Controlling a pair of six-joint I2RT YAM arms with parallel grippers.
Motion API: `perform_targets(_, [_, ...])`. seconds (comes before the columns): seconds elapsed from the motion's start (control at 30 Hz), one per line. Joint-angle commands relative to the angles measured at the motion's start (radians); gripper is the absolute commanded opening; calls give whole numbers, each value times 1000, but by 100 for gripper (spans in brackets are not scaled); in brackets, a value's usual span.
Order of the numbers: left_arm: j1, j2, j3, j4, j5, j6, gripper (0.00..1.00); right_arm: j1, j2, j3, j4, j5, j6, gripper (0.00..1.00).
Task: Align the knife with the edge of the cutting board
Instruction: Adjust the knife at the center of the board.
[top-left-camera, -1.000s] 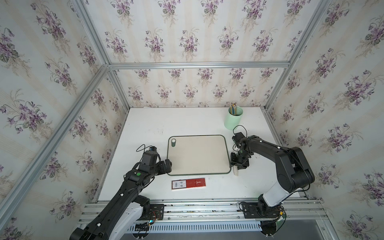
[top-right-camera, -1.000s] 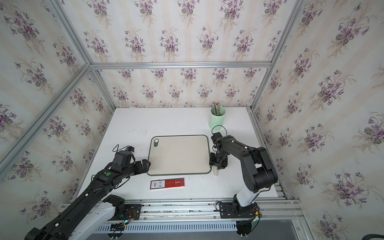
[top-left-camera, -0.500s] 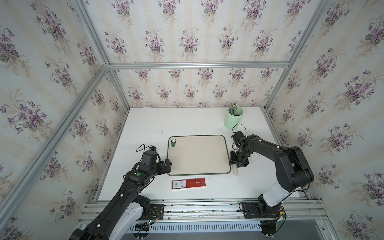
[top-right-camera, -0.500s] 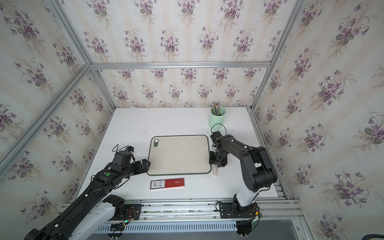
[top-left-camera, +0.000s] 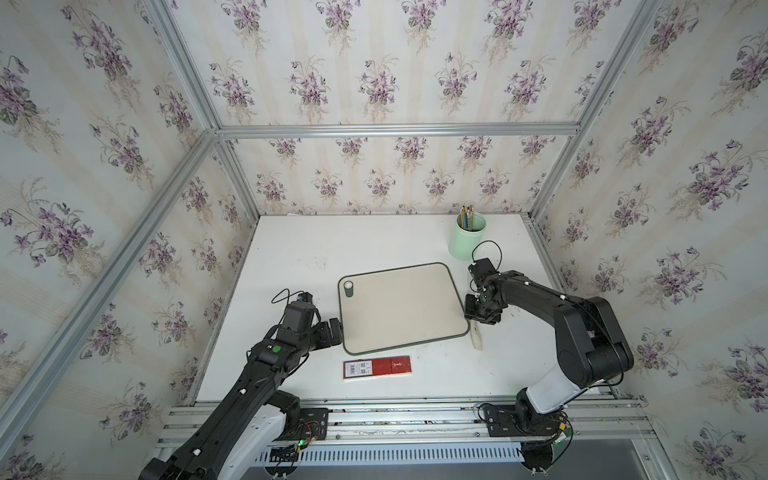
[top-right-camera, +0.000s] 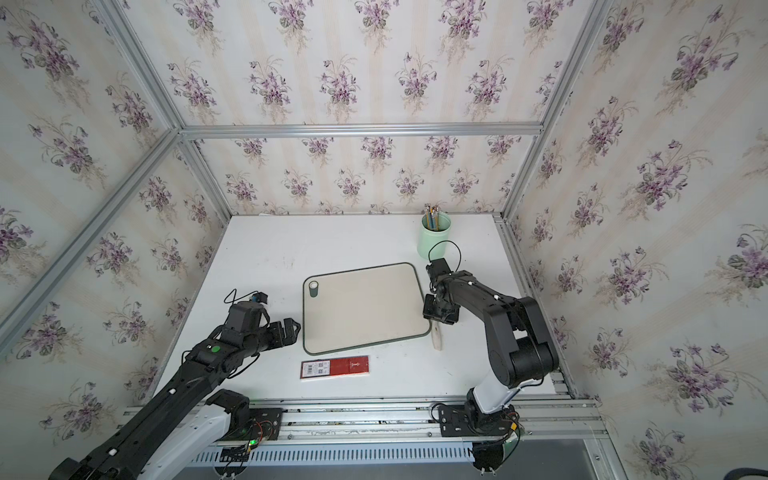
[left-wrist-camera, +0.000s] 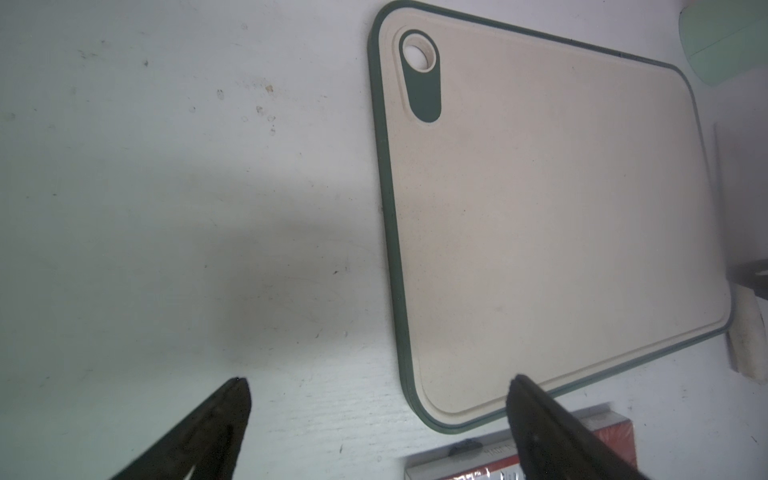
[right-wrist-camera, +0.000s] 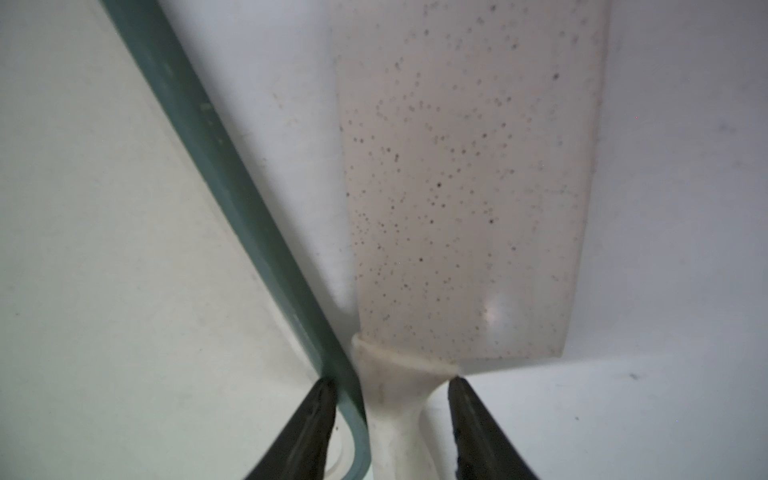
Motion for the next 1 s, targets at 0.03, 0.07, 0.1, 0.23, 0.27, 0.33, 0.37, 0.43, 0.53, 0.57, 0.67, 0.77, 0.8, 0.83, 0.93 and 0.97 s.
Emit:
perform_targets(0.03, [0, -2, 3, 10, -5, 6, 99, -2, -6, -47, 10, 26, 9, 47])
perform_targets(0.07, [1, -1, 3, 13, 0, 7, 99, -2, -14, -57, 10, 23, 6, 48])
perform_targets(0.1, [2, 2, -1, 18, 11, 8, 99, -2, -22, -67, 9, 22, 6, 49])
perform_targets(0.23, [0, 56, 0, 67, 127, 30, 99, -1, -61, -97, 8, 27, 6, 51])
perform_targets(0.27, [1, 79, 8, 66, 147, 36, 99, 1, -69, -98, 8, 27, 8, 51])
perform_targets(0.33, [0, 130, 19, 72, 182, 41, 99, 3, -79, -92, 5, 21, 15, 51])
perform_targets(0.37, [1, 150, 21, 79, 191, 41, 100, 3, -86, -93, 7, 17, 17, 51])
perform_targets(0.43, [1, 187, 33, 81, 200, 45, 99, 3, -100, -104, 20, 15, 24, 52])
perform_targets(0.53, [1, 199, 37, 83, 200, 48, 100, 3, -101, -109, 21, 21, 24, 51])
perform_targets(0.57, [0, 198, 36, 82, 202, 48, 100, 3, -103, -107, 20, 25, 27, 51])
perform_targets(0.67, [1, 187, 32, 81, 197, 48, 99, 2, -117, -108, 31, 35, 31, 48])
perform_targets(0.77, [1, 179, 29, 79, 190, 48, 100, 1, -111, -110, 33, 38, 34, 47])
perform_targets(0.8, [1, 178, 28, 79, 190, 48, 100, 1, -113, -110, 35, 35, 34, 47])
perform_targets(0.83, [1, 175, 27, 79, 189, 47, 99, 0, -115, -110, 35, 33, 35, 47])
perform_targets(0.93, [0, 169, 25, 79, 183, 45, 99, -5, -129, -116, 40, 40, 40, 47])
perform_targets(0.97, [1, 169, 24, 80, 182, 45, 100, -8, -128, -115, 36, 44, 38, 46])
